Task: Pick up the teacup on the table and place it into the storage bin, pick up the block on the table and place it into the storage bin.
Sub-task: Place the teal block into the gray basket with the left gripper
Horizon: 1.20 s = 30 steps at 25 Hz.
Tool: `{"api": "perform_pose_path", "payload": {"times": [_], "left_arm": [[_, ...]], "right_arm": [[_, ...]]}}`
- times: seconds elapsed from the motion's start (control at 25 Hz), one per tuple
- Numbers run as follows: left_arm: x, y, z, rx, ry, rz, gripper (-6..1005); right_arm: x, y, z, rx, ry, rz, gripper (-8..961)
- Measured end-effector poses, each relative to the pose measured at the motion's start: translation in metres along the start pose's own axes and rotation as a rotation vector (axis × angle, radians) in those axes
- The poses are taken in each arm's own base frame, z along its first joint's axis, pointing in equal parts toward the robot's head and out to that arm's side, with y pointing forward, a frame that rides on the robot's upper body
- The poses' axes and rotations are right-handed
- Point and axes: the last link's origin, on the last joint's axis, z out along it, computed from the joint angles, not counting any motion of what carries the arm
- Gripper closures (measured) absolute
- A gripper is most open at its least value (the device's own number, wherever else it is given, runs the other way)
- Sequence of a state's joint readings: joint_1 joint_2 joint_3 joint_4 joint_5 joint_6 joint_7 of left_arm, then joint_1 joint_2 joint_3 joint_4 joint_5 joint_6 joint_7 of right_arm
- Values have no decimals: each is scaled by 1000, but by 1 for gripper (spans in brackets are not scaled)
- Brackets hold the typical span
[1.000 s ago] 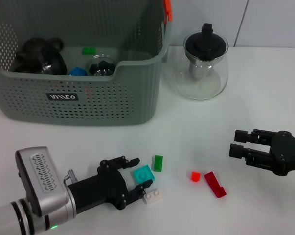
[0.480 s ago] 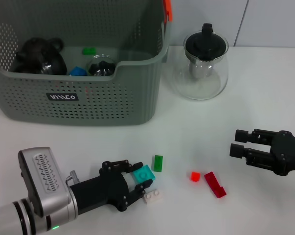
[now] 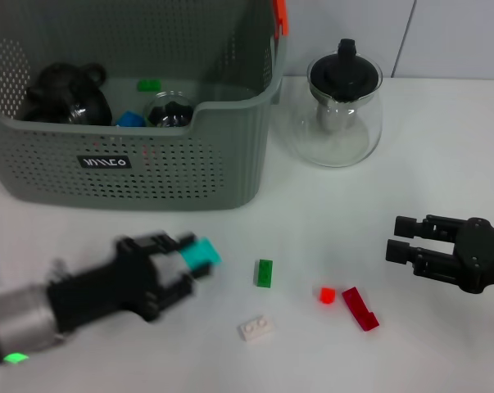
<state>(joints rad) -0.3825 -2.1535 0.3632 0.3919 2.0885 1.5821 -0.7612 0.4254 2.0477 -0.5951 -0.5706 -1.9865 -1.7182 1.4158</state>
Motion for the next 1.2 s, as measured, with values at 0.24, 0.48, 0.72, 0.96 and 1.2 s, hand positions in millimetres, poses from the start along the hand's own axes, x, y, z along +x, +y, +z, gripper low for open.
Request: {"api": "perform_pose_path", "payload": {"times": [0.24, 0.48, 0.72, 0.96, 1.2], "left_arm": [[63, -29, -56, -38, 198, -18, 591], [132, -78, -75, -17, 299, -100, 590], [176, -142, -42, 126, 100, -188, 589], [168, -172, 4, 268, -287, -163, 588], [158, -171, 29, 351, -457, -156, 587]], "right_arm": [[0, 0, 0, -1, -1, -1, 371], [-2, 0, 3, -7, 2, -6, 371], [-2, 0, 4, -7, 4, -7, 371], [-3, -1, 4, -7, 4, -8, 371], [-2, -1, 4, -5, 5, -7, 371]]}}
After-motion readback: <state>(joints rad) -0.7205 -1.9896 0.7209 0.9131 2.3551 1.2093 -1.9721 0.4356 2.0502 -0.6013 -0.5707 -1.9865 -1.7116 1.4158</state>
